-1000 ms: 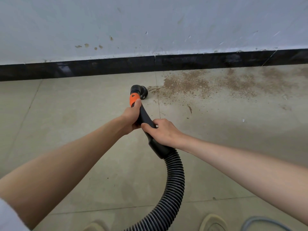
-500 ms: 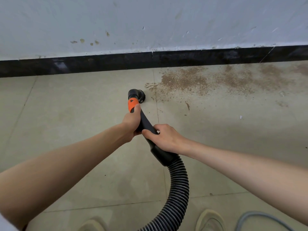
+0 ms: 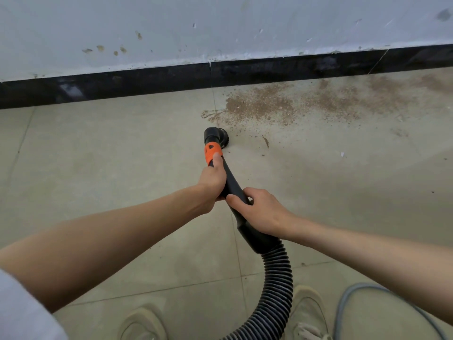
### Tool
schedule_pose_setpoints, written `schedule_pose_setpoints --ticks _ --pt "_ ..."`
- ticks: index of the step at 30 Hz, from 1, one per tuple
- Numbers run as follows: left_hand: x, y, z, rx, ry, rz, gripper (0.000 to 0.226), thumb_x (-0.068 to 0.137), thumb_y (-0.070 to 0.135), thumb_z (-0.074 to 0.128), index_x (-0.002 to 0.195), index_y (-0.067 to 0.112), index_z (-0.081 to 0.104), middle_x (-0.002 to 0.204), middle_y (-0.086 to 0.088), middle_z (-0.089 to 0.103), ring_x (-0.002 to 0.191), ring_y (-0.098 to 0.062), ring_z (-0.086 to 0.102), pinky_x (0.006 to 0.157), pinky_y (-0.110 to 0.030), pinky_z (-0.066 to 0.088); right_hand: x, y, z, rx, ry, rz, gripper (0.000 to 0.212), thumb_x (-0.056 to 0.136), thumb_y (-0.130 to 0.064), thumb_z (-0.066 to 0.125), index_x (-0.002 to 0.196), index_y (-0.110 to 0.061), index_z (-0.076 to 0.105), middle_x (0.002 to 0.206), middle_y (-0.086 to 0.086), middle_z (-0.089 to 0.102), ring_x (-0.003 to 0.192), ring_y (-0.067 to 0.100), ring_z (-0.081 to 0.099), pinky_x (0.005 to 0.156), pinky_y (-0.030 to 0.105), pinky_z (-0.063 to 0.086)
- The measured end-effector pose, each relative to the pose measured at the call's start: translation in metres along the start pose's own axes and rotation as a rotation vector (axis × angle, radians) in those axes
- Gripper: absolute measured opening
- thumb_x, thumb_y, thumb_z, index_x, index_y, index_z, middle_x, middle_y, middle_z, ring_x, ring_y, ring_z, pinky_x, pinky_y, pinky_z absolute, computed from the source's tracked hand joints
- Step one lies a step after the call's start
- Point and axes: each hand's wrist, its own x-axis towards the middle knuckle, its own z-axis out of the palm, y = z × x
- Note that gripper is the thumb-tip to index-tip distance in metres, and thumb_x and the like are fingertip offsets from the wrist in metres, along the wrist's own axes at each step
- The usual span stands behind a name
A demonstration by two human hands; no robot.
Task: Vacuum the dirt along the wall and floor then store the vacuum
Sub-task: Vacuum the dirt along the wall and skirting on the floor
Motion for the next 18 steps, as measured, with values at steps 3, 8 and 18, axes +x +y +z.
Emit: schedule_pose_setpoints --ticks 3,8,18 --pt "0.0 -0.005 0.002 -0.024 -0.017 0.002 0.059 0.1 0.051 0.017 0.117 0.002 0.046 0.104 -0.014 0.055 0.095 -0.029 0.057 0.08 -0.038 0.052 -0.005 0.005 0.002 0.043 0.005 0.005 0.034 0.096 -0.045 0.049 0.079 -0.016 0.051 0.071 -0.002 0.055 0.059 0.012 0.05 0.053 0.023 0.037" --pt "0.003 -0.009 -0.004 -0.074 -0.067 -0.016 0.065 0.099 0.054 0.018 0.127 0.001 0.044 0.104 -0.014 0.055 0.093 -0.028 0.057 0.075 -0.038 0.051 -0.005 0.007 0.011 0.067 0.017 -0.002 0.036 0.097 -0.045 0.048 0.086 -0.012 0.055 0.072 -0.002 0.056 0.06 0.012 0.051 0.054 0.022 0.037" --pt "0.015 0.001 -0.004 -0.116 -0.033 -0.016 0.065 0.098 0.055 0.021 0.126 0.001 0.044 0.098 -0.011 0.056 0.089 -0.026 0.057 0.078 -0.038 0.052 0.014 0.001 0.006 0.057 0.025 -0.035 0.037 0.096 -0.044 0.05 0.078 -0.012 0.052 0.072 -0.001 0.055 0.063 0.014 0.051 0.056 0.023 0.037"
